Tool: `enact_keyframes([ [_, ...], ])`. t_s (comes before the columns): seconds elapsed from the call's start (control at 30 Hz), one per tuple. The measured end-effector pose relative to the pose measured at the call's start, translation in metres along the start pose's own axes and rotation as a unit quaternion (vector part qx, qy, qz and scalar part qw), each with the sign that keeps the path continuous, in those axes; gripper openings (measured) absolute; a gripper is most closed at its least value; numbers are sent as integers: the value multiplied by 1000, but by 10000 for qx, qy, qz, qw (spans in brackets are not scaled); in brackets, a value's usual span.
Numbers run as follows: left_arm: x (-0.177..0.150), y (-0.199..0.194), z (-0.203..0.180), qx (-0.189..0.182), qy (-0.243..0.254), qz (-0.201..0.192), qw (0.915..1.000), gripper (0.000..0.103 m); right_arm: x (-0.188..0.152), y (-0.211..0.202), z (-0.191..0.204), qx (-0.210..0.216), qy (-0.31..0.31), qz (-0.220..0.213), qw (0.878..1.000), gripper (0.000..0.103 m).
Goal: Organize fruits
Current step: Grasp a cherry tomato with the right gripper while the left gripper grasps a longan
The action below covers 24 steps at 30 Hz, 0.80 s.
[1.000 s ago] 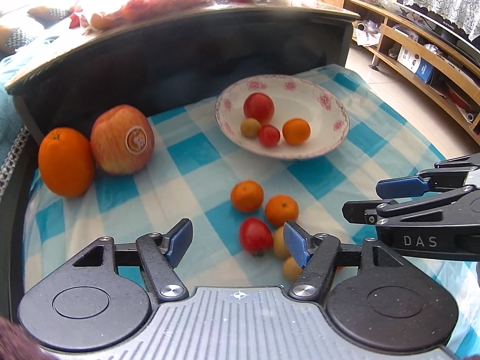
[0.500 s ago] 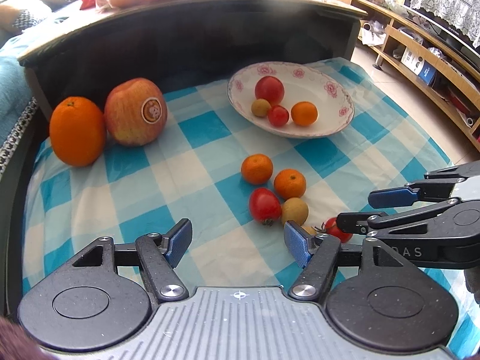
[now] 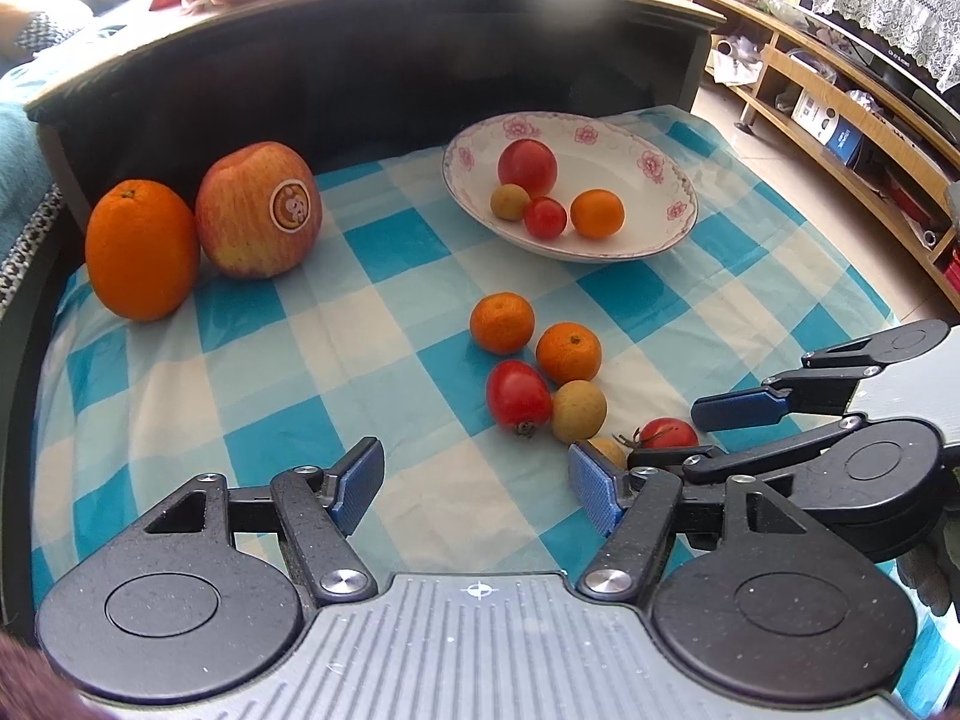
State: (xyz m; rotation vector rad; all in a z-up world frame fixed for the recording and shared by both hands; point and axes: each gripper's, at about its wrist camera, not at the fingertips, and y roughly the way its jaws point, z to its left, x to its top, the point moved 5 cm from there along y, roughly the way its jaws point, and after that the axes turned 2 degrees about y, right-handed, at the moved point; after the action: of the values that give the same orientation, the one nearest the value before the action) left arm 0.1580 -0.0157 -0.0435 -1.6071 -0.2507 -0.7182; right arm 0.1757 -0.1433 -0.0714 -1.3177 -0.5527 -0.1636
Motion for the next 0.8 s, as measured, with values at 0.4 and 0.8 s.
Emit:
enact_keyframes([
  [0.4,-9,6,-21,-181,314,140,9992,74,-2,3,-3,-53,-147,20,9999,32],
  [0.8,-13,28,-52,-289,648,239,9972,65,-8,-12,-26,-143,74,-97,9998,32],
])
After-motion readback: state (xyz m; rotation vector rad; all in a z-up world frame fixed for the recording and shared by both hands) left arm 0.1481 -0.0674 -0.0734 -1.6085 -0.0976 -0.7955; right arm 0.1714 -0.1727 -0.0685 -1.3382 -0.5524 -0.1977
